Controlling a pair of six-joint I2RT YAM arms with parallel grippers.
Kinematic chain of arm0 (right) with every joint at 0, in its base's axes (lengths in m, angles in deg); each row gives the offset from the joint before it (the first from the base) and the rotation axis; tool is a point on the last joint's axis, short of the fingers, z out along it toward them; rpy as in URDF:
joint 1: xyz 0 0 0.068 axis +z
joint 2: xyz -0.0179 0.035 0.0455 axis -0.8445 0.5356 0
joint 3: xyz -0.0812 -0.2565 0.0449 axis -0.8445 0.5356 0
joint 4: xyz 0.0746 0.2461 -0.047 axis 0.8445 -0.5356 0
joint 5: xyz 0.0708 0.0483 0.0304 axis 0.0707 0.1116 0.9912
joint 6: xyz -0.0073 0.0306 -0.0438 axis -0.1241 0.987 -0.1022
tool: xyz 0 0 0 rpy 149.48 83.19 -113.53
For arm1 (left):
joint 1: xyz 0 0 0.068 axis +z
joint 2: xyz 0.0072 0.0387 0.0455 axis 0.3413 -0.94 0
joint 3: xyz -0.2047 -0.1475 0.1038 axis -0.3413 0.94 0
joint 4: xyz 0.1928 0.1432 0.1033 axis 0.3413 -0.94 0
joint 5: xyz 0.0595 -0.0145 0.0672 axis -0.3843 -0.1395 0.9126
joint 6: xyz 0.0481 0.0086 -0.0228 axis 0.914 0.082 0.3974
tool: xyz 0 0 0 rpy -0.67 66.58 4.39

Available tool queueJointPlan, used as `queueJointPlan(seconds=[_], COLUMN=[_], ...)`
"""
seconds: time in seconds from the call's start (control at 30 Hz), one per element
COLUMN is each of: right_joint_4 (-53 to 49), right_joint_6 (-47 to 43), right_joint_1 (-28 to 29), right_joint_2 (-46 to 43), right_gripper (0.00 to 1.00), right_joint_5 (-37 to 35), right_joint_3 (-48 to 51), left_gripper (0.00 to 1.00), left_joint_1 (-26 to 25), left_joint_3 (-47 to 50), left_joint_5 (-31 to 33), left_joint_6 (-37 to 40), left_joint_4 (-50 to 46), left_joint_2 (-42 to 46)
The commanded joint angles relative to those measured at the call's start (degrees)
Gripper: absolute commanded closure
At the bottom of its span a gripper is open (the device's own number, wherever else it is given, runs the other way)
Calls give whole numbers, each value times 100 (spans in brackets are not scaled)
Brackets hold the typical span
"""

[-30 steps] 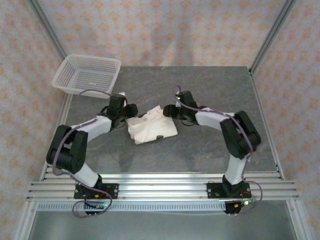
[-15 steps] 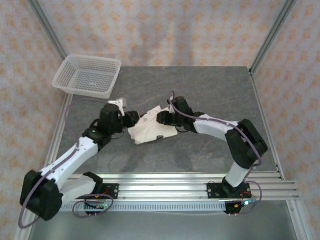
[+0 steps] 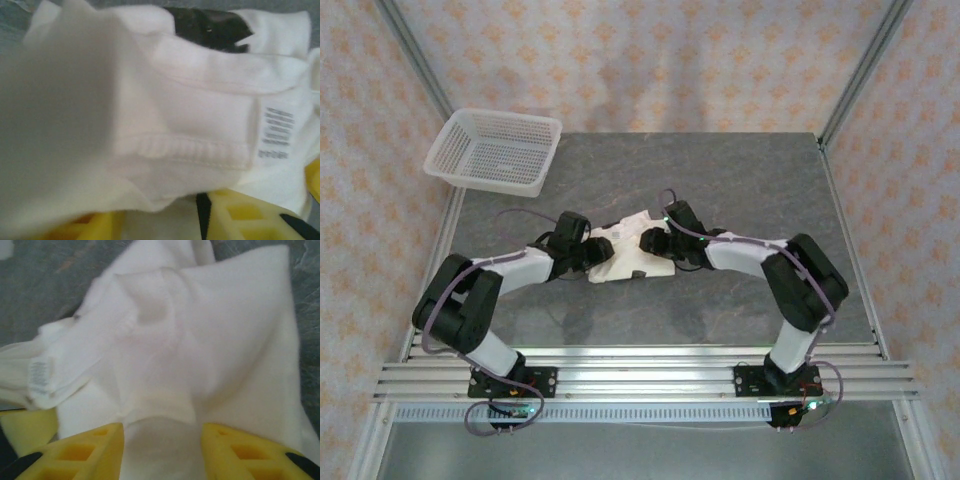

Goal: Fold the inside-out t-shirt

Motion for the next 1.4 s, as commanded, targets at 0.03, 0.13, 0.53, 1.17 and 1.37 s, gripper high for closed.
queueJointPlan(seconds=[0.03,0.13,0.53,1.17,1.37], right_joint_4=[-271,-372,-284,-267,-503], right_joint_6=[2,-111,-288,1086,1177], right_joint_1=[-23,-123,-415,-844,-850], right_joint_2=[-726,-359,1771,-2952,-3401], right_gripper=[48,47,50,22,22], right_joint_5=[-504,-451,-36,-475,-426], right_joint_3=[-69,-494,-1883,1970,2028], left_gripper=[44,44,47,4,5], left_joint_1=[23,91,429,1448,832], left_joint_3=[-294,-747,-1470,-202,-537], left_joint_5=[518,727,488,-562,-994], left_joint_6=[436,677,584,236,-6], left_joint_4=[-968,-1435,5,-1435,-420], left_joint_2=[1111,938,-1120,1249,240])
